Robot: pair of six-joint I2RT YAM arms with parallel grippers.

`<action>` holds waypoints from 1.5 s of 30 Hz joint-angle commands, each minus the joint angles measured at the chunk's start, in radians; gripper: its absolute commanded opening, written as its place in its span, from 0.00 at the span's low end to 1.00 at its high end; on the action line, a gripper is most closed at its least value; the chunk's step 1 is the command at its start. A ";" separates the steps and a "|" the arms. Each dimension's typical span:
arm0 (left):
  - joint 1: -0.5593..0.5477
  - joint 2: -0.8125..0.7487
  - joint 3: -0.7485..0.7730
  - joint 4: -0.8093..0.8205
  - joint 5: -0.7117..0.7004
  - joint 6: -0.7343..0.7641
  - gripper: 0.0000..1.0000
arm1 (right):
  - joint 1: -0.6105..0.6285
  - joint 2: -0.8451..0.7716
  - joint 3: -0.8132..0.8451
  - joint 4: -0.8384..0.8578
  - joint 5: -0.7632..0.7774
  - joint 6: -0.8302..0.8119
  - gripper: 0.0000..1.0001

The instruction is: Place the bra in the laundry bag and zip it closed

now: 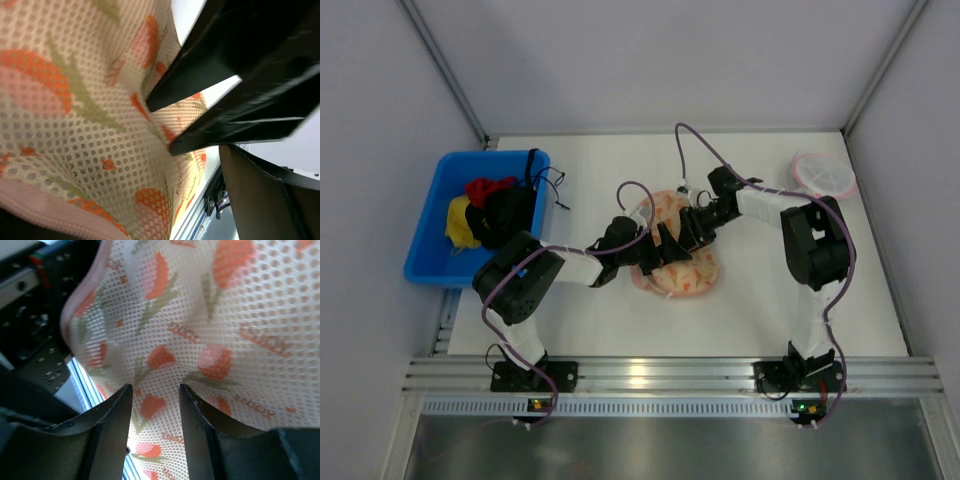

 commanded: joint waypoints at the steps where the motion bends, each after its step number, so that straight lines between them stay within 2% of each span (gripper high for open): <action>1: -0.002 -0.009 -0.020 0.088 -0.022 -0.031 0.95 | -0.002 -0.103 -0.010 -0.030 -0.058 0.007 0.44; 4: -0.002 -0.012 -0.028 0.090 -0.026 -0.045 0.95 | -0.025 -0.134 -0.026 0.015 -0.109 0.079 0.44; 7: -0.002 -0.017 -0.028 0.090 -0.029 -0.044 0.95 | -0.031 -0.154 -0.062 0.061 -0.170 0.180 0.34; 11: -0.002 -0.014 -0.014 0.088 -0.029 -0.036 0.95 | -0.015 -0.157 -0.144 0.134 -0.233 0.281 0.27; 18: -0.001 -0.005 0.004 0.090 -0.033 -0.031 0.96 | 0.056 -0.087 -0.222 0.202 -0.233 0.300 0.25; 26: -0.001 -0.041 0.015 0.087 0.012 0.004 0.98 | 0.041 0.033 -0.204 0.225 -0.135 0.271 0.25; 30: 0.013 -0.142 0.047 -0.108 -0.020 0.133 0.98 | 0.019 0.036 -0.187 0.224 -0.086 0.240 0.25; 31: 0.021 -0.161 0.060 -0.240 -0.057 0.163 0.98 | 0.012 0.038 -0.179 0.201 -0.080 0.213 0.24; 34: 0.024 -0.210 0.121 -0.424 -0.105 0.323 0.96 | 0.008 0.047 -0.139 0.129 -0.040 0.145 0.23; 35: 0.022 -0.218 0.151 -0.535 -0.141 0.388 0.96 | 0.008 0.058 -0.126 0.109 -0.019 0.095 0.23; 37: 0.024 -0.251 0.164 -0.651 -0.166 0.443 0.95 | 0.007 0.070 -0.083 0.061 0.002 0.025 0.23; 39: 0.024 -0.302 0.156 -0.687 -0.165 0.501 0.94 | 0.004 0.087 -0.047 0.041 0.015 0.000 0.23; 43: 0.024 -0.414 0.135 -0.700 -0.111 0.653 0.72 | 0.004 0.104 0.016 -0.022 0.017 -0.086 0.22; 44: 0.024 -0.434 0.133 -0.711 -0.109 0.739 0.60 | 0.005 0.098 0.026 -0.039 0.009 -0.094 0.22; 45: 0.022 -0.467 0.135 -0.749 -0.114 0.780 0.55 | 0.005 0.091 0.051 -0.046 0.002 -0.096 0.22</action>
